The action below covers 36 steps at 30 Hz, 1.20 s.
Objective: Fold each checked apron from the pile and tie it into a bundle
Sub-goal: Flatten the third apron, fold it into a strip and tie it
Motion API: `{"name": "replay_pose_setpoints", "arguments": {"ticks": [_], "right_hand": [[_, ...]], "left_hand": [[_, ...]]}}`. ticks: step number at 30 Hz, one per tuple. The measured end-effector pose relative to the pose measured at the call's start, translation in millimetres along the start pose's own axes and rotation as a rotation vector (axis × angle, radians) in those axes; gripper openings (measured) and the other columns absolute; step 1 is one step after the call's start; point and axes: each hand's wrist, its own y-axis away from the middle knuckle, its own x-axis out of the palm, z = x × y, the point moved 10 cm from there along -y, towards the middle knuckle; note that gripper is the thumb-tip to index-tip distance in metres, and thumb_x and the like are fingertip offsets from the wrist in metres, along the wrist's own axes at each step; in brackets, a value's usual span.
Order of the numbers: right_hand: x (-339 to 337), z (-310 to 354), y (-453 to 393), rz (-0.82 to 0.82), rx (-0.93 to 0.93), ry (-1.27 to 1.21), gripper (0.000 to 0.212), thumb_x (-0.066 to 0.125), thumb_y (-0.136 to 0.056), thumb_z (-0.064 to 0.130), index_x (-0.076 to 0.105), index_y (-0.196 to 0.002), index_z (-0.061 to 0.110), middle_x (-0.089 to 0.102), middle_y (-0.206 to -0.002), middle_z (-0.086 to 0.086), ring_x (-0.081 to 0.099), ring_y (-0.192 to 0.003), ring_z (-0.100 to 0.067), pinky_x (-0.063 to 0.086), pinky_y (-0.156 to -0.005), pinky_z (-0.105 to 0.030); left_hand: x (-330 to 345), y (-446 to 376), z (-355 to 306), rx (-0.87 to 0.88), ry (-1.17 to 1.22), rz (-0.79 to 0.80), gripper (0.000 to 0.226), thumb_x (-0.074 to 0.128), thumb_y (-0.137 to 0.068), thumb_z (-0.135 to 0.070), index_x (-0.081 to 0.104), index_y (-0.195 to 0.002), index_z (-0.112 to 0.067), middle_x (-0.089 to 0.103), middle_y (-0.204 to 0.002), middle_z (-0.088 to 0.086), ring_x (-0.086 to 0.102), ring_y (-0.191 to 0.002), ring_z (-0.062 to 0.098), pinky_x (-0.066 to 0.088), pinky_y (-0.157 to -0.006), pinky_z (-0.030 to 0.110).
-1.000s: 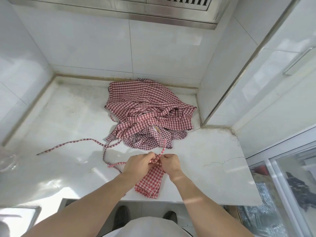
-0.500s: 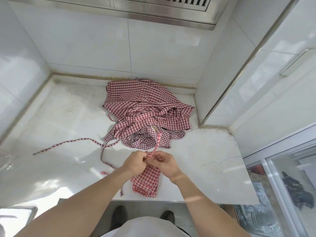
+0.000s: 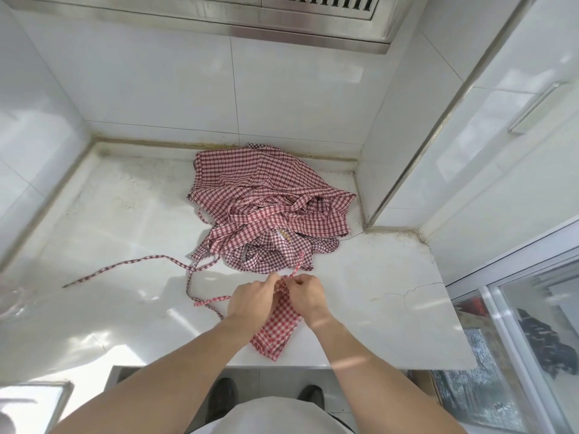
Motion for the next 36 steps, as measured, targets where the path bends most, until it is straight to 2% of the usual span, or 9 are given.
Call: {"name": "replay_pose_setpoints", "arguments": {"ticks": [3,8,13,16,19,21,24,32,36], "right_hand": [[3,-5,-2,0.024,0.030,-0.016,0.023,0.055,-0.098,0.023,0.068,-0.086,0.008,0.063,-0.069,-0.002,0.060,-0.069,-0.022,0.050,-0.064,-0.031],[3,-7,2,0.106,0.092,-0.032,0.018,0.054,-0.097,0.011,0.071,-0.092,0.013,0.061,-0.062,-0.001,0.055,-0.051,-0.012,0.042,-0.046,-0.022],[1,0,9,0.131,0.052,-0.084,0.021,0.054,-0.090,0.008,0.061,-0.108,0.015,0.066,-0.093,-0.003,0.059,-0.075,-0.013,0.044,-0.059,-0.022],[2,15,22,0.233,-0.113,-0.097,0.026,0.059,-0.080,-0.004,0.059,-0.096,0.016,0.062,-0.087,0.000,0.060,-0.077,-0.012,0.046,-0.063,-0.019],[-3,18,30,0.201,-0.318,0.098,0.022,0.069,-0.075,0.000,0.061,-0.079,0.021,0.057,-0.092,0.004,0.059,-0.083,-0.011,0.047,-0.066,-0.012],[-4,11,35,0.175,-0.403,0.238,0.017,0.079,-0.072,0.017,0.067,-0.082,0.025,0.053,-0.105,0.007,0.050,-0.102,-0.009,0.041,-0.079,-0.009],[-5,-3,38,0.100,-0.447,0.276,0.025,0.085,-0.069,0.040,0.075,-0.089,0.029,0.053,-0.112,0.012,0.041,-0.111,-0.007,0.038,-0.093,-0.020],[-9,-11,49,-0.172,-0.412,0.106,0.013,0.077,-0.081,0.036,0.080,-0.089,0.027,0.051,-0.104,0.032,0.050,-0.104,-0.001,0.046,-0.096,-0.039],[-5,-2,49,-0.169,-0.445,0.253,0.011,0.068,-0.086,0.026,0.079,-0.084,0.023,0.056,-0.108,0.017,0.048,-0.107,-0.007,0.041,-0.097,-0.036]], "left_hand": [[-7,7,-12,0.175,0.028,-0.148,0.024,0.074,-0.087,-0.025,0.069,-0.110,-0.020,0.067,-0.061,-0.007,0.059,-0.045,0.013,0.053,-0.044,0.026],[-1,15,-15,0.360,0.030,-0.186,0.021,0.058,-0.091,-0.029,0.077,-0.084,-0.022,0.061,-0.052,-0.009,0.054,-0.038,0.011,0.047,-0.038,0.021],[20,2,1,0.034,0.406,0.143,0.023,0.055,-0.097,-0.020,0.075,-0.109,-0.019,0.075,-0.098,0.000,0.068,-0.085,0.020,0.058,-0.080,0.038],[33,-1,7,-0.120,0.502,0.367,0.025,0.050,-0.095,-0.013,0.069,-0.111,-0.014,0.070,-0.106,0.002,0.065,-0.095,0.021,0.055,-0.088,0.038],[42,5,6,-0.243,0.587,0.539,0.031,0.038,-0.098,-0.011,0.064,-0.115,-0.015,0.065,-0.095,0.001,0.060,-0.078,0.014,0.053,-0.066,0.027],[43,13,9,-0.340,0.646,0.620,0.033,0.031,-0.097,-0.008,0.060,-0.107,-0.019,0.050,-0.074,0.000,0.040,-0.055,0.011,0.033,-0.043,0.022],[47,19,4,-0.364,0.780,0.707,0.026,0.033,-0.097,-0.009,0.056,-0.092,-0.020,0.037,-0.060,-0.003,0.025,-0.047,0.009,0.019,-0.041,0.023],[54,24,8,-0.401,1.026,0.499,0.020,0.050,-0.104,-0.021,0.066,-0.095,-0.012,0.046,-0.056,-0.006,0.033,-0.045,0.008,0.026,-0.041,0.021],[46,20,15,-0.350,0.902,0.237,0.017,0.063,-0.097,-0.023,0.074,-0.088,-0.014,0.072,-0.082,0.000,0.064,-0.079,0.014,0.049,-0.066,0.022]]}}
